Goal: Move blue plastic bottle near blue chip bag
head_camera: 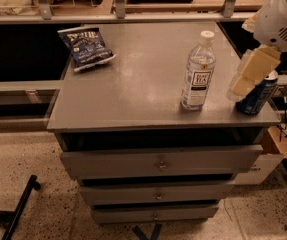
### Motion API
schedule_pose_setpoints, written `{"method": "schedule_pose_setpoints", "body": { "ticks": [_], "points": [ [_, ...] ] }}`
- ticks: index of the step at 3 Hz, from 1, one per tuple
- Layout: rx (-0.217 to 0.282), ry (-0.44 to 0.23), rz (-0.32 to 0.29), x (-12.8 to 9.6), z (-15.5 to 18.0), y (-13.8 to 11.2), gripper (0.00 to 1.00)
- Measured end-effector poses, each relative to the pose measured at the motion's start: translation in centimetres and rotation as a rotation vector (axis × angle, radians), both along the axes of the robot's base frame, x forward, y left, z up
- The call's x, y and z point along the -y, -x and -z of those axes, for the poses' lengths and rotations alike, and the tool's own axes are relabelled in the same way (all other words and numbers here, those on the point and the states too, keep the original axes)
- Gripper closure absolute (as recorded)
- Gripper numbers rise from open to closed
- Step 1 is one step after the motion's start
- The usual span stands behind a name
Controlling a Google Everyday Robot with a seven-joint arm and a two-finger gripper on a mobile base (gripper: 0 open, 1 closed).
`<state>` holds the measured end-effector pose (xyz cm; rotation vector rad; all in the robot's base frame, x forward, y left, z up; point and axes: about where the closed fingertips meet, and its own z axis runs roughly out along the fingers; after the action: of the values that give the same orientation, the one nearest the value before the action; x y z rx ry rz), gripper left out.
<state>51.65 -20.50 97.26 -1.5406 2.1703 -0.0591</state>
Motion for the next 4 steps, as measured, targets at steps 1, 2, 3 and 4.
{"method": "schedule_pose_setpoints", "body": {
  "ticks": [1, 2, 3, 4],
  "points": [
    [0.023, -0.098, -0.006, -1.1, 0.5, -2.8, 0.0],
    [0.015, -0.195, -0.037, -2.8, 1.5, -4.8, 0.0],
    [-0.019, -0.262, -0.052, -4.0, 3.3, -6.1, 0.18],
    [-0.051, -0.309, -0.059, -4.7, 4.8, -6.8, 0.41]
  ]
}}
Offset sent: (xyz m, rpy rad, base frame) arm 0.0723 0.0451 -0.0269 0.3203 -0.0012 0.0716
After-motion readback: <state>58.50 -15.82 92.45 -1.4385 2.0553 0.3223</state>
